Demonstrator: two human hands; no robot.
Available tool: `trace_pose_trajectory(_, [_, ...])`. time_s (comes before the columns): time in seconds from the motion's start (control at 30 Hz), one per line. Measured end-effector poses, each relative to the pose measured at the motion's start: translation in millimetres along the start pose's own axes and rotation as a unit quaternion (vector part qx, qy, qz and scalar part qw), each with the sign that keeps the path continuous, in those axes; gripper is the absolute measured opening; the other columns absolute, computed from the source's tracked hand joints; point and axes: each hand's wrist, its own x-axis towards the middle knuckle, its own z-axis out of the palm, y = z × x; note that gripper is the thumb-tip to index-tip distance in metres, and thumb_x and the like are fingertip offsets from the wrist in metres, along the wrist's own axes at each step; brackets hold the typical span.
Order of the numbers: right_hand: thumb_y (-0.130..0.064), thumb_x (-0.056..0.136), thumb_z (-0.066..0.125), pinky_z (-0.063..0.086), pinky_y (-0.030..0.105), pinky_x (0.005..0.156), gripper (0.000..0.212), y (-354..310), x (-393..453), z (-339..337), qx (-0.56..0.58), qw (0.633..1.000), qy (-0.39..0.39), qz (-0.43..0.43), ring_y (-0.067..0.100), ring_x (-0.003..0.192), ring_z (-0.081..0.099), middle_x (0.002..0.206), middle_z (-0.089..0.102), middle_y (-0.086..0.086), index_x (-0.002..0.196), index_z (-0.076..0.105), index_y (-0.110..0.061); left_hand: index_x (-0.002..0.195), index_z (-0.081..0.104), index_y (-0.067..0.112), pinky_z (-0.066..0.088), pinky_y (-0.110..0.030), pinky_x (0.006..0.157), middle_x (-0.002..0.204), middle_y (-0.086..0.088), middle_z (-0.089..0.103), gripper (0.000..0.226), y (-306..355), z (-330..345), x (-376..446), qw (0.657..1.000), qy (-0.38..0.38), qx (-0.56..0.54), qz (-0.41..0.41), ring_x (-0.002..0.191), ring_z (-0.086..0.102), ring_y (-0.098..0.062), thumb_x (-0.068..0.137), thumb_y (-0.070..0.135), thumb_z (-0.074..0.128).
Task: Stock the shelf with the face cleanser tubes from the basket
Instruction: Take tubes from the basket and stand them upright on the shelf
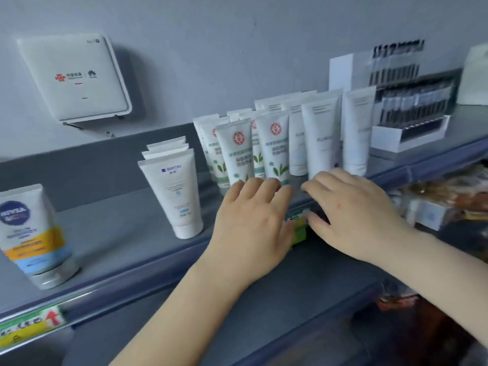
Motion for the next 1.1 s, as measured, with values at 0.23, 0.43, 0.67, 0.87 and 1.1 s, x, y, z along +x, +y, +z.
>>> trace_pose_trajectory(0.23, [-0.027, 0.061, 0.077, 0.052, 0.035, 0.063, 0.033, 108.5, -80.0, 19.3, -0.040, 0.994, -0.047, 0.085, 0.027, 0.079, 0.063, 0.081, 0.063, 0.002, 0.088, 0.065, -0.012, 0.097, 0.063, 0.016, 0.046, -0.035, 0.073, 0.090, 0.000, 0.064, 0.035, 109.4, 61.8, 61.0, 0.995, -0.022, -0.048, 0.081, 0.079, 0.060, -0.024, 0.071, 0.032, 0.047])
trace_pose_trajectory(0.43, [-0.033, 0.063, 0.076, 0.052, 0.038, 0.067, 0.041, 197.9, -174.0, 29.1, -0.099, 0.970, -0.138, 0.176, 0.028, 0.085, 0.064, 0.087, 0.065, 0.004, 0.097, 0.067, -0.012, 0.099, 0.066, 0.013, 0.050, -0.033, 0.070, 0.087, -0.002, 0.065, 0.041, 217.9, 119.8, 94.1, 0.980, -0.069, -0.053, 0.181, 0.077, 0.062, -0.025, 0.063, 0.033, 0.065])
trace_pose_trajectory(0.67, [-0.039, 0.053, 0.080, 0.051, 0.035, 0.062, 0.049, 271.5, -286.3, 41.7, -0.117, 0.927, -0.246, 0.258, 0.024, 0.080, 0.065, 0.086, 0.066, 0.002, 0.094, 0.068, -0.014, 0.106, 0.067, 0.014, 0.052, -0.035, 0.070, 0.090, -0.002, 0.067, 0.060, 340.5, 187.4, 114.2, 0.951, -0.105, -0.103, 0.272, 0.079, 0.065, -0.025, 0.052, 0.039, 0.078])
trace_pose_trajectory(0.87, [-0.038, 0.087, 0.051, 0.037, 0.036, 0.095, 0.042, 305.8, -359.2, 58.0, -0.048, 0.879, -0.321, 0.350, 0.023, 0.120, 0.044, 0.125, 0.049, 0.001, 0.123, 0.047, -0.017, 0.101, 0.068, 0.014, 0.052, -0.035, 0.067, 0.087, -0.003, 0.069, 0.057, 419.6, 254.2, 108.4, 0.911, -0.205, -0.164, 0.319, 0.077, 0.067, -0.027, 0.048, 0.031, 0.080])
trace_pose_trajectory(1.1, [-0.038, 0.088, 0.047, 0.037, 0.036, 0.096, 0.043, 329.1, -430.2, 118.2, 0.025, 0.785, -0.401, 0.472, 0.024, 0.120, 0.044, 0.131, 0.049, 0.002, 0.126, 0.044, -0.017, 0.129, 0.049, 0.017, 0.043, -0.036, 0.085, 0.124, -0.003, 0.056, 0.051, 485.1, 351.5, 87.3, 0.833, -0.368, -0.216, 0.352, 0.112, 0.053, -0.028, 0.081, 0.030, 0.057])
